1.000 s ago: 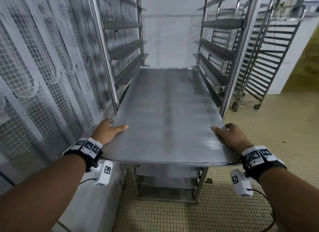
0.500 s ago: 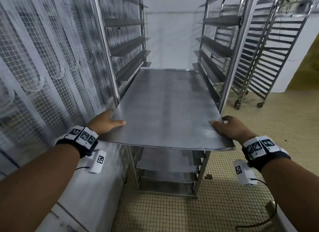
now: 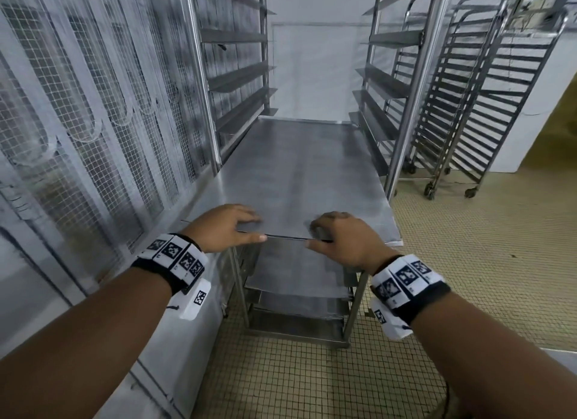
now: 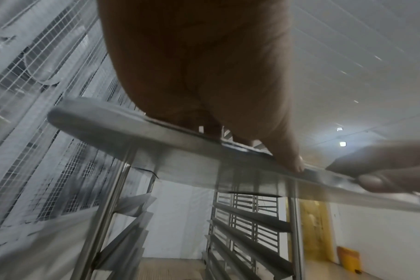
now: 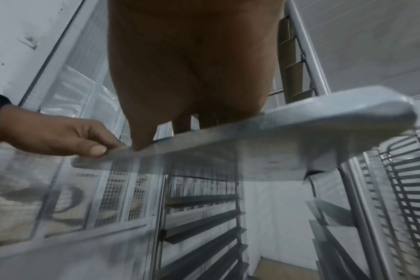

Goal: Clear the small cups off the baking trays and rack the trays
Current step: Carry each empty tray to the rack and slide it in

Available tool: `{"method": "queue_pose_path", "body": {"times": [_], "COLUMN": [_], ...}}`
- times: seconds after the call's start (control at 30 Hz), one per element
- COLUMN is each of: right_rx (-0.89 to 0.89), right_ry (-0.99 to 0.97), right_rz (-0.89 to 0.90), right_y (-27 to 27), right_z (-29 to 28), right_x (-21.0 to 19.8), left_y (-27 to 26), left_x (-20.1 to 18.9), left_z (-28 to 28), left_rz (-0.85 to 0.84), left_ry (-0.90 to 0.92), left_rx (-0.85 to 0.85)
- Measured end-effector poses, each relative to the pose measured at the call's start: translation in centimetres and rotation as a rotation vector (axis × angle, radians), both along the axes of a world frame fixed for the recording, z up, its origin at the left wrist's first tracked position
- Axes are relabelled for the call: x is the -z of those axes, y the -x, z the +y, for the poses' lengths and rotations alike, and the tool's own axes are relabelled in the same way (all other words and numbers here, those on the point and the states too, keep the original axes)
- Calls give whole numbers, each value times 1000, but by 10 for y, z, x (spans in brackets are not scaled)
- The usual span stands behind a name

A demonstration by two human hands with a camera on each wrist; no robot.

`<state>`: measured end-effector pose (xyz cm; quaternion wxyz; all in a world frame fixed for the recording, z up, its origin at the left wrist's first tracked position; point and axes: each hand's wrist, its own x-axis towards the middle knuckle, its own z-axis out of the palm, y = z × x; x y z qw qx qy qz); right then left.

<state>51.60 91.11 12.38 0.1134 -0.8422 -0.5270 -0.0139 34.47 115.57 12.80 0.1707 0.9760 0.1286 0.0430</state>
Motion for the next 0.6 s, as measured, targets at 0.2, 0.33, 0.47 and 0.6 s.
{"method": "queue_pose_path", "body": {"times": [0.2, 0.33, 0.47, 0.6], "right_rx": [21, 107, 230, 293], "right_ry": [-136, -194, -196, -181], "right_rz": [-116, -112, -78, -55], "right_y": [-1, -4, -11, -29], "right_z": [-1, 10, 24, 40], "right_x": [17, 22, 25, 29], "left_y": [-3, -21, -43, -66], "left_x": [20, 28, 35, 38], "left_z": [2, -6, -9, 4], "left_rz": [-120, -181, -203, -253], "left_ry": [-106, -189, -227, -230], "left_rx": [-27, -106, -188, -186]}}
